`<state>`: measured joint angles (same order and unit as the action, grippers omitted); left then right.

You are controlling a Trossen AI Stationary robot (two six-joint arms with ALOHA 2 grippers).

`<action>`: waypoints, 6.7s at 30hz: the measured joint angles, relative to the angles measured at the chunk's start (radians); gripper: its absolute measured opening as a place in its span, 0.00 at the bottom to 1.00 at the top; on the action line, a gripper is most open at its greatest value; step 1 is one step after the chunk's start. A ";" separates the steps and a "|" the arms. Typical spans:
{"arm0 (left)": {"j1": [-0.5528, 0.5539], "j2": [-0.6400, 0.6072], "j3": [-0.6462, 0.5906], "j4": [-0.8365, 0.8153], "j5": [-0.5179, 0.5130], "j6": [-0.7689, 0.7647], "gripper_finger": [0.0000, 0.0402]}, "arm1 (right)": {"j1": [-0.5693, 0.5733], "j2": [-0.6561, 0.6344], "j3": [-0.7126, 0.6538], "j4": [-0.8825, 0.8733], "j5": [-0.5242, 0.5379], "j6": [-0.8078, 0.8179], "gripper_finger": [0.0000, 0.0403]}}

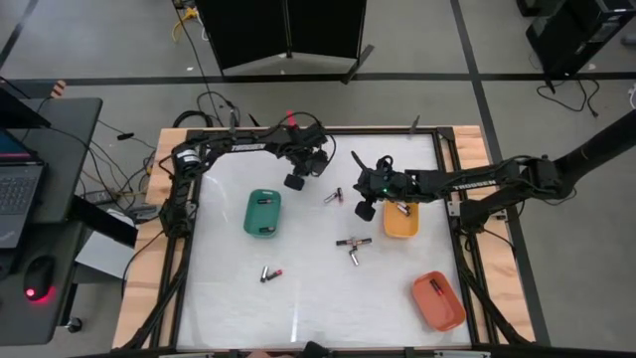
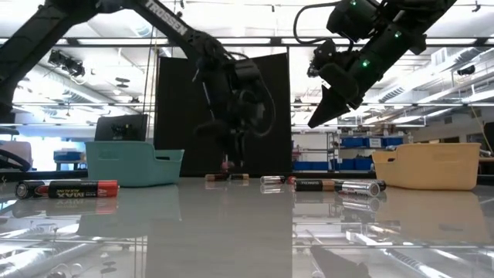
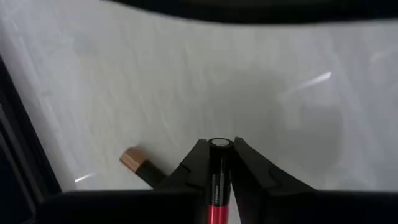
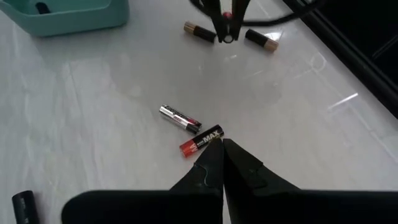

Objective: Sort batteries
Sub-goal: Put the black and red battery into the orange bin

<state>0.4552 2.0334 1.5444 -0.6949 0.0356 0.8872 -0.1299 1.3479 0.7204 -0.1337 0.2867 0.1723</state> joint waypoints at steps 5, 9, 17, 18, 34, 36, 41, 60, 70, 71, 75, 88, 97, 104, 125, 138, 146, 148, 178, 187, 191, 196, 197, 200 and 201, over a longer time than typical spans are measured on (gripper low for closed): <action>0.024 -0.054 0.000 0.066 0.103 -0.036 0.12 | 0.000 0.000 0.000 -0.001 0.000 -0.016 0.02; 0.060 -0.085 0.000 0.104 0.251 -0.099 0.12 | -0.001 0.000 0.000 -0.008 0.000 -0.041 0.02; 0.135 -0.102 -0.003 0.177 0.622 -0.187 0.12 | -0.023 0.000 -0.050 0.102 -0.007 -0.078 0.02; 0.140 -0.103 -0.014 0.210 0.636 -0.197 0.12 | -0.027 0.000 -0.069 0.135 -0.020 -0.080 0.02; 0.127 -0.115 -0.352 1.162 0.824 -0.705 0.12 | -0.039 0.010 -0.328 0.693 -0.085 -0.088 0.02; 0.122 -0.136 -0.412 1.303 0.828 -0.775 0.12 | -0.034 0.010 -0.328 0.730 -0.085 -0.087 0.02; 0.099 -0.230 -0.598 1.586 0.753 -0.863 0.12 | -0.008 0.009 -0.328 0.861 -0.085 -0.105 0.03; -0.077 -0.524 -0.934 1.758 0.457 -0.888 0.12 | 0.064 0.205 -0.046 0.939 -0.126 -0.185 0.06; -0.125 -0.529 -0.946 1.768 0.423 -0.880 0.12 | 0.064 0.217 -0.025 0.948 -0.116 -0.142 0.32; -0.130 -0.529 -0.946 1.769 0.418 -0.875 0.12 | 0.064 0.217 -0.025 0.948 -0.115 -0.141 0.35; -0.151 -0.529 -0.946 1.767 0.387 -0.865 0.12 | 0.064 0.217 -0.025 0.951 -0.128 -0.131 0.44; -0.164 -0.522 -0.918 1.769 0.372 -0.845 0.12 | 0.064 0.218 -0.012 0.973 -0.182 -0.131 0.43; -0.182 -0.481 -0.896 1.792 0.366 -0.839 0.12 | 0.064 0.221 -0.002 0.961 -0.184 -0.147 0.37; -0.182 -0.481 -0.896 1.799 0.366 -0.842 0.12 | 0.061 0.221 -0.002 0.939 -0.180 -0.149 0.30; -0.182 -0.481 -0.895 1.737 0.352 -0.801 0.22 | 0.064 0.221 -0.002 0.894 -0.172 -0.163 0.18; -0.182 -0.482 -0.896 1.717 0.317 -0.740 0.31 | 0.080 0.013 -0.002 0.518 -0.119 -0.095 0.17; -0.181 -0.510 -0.896 1.694 0.305 -0.708 0.32 | 0.188 -0.141 -0.001 0.078 -0.057 0.100 0.17; -0.181 -0.519 -0.896 1.690 0.305 -0.691 0.32 | 0.223 -0.162 -0.001 -0.030 -0.047 0.178 0.18; -0.180 -0.540 -0.897 1.593 0.238 -0.580 0.32 | 0.913 -0.036 0.257 -0.720 -0.443 1.684 0.18; -0.180 -0.540 -0.897 1.593 0.234 -0.580 0.32 | 0.993 0.122 0.257 -0.719 -0.449 1.851 0.17; -0.180 -0.540 -0.897 1.590 0.234 -0.580 0.32 | 0.994 0.179 0.257 -0.727 -0.469 1.919 0.17; -0.180 -0.540 -0.896 1.582 0.234 -0.581 0.32 | 0.994 0.229 0.257 -0.721 -0.497 1.924 0.17; -0.180 -0.540 -0.897 1.581 0.234 -0.581 0.32 | 0.994 0.238 0.257 -0.721 -0.498 1.927 0.17; -0.180 -0.540 -0.896 1.581 0.234 -0.581 0.32 | 0.994 0.258 0.254 -0.721 -0.508 1.935 0.17; -0.180 -0.540 -0.896 1.578 0.234 -0.581 0.32 | 0.994 0.265 0.251 -0.720 -0.513 1.935 0.17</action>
<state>0.2749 1.4937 0.6479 0.8831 0.2694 0.3065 0.8639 1.6134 0.9711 -0.8534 -0.2263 2.1074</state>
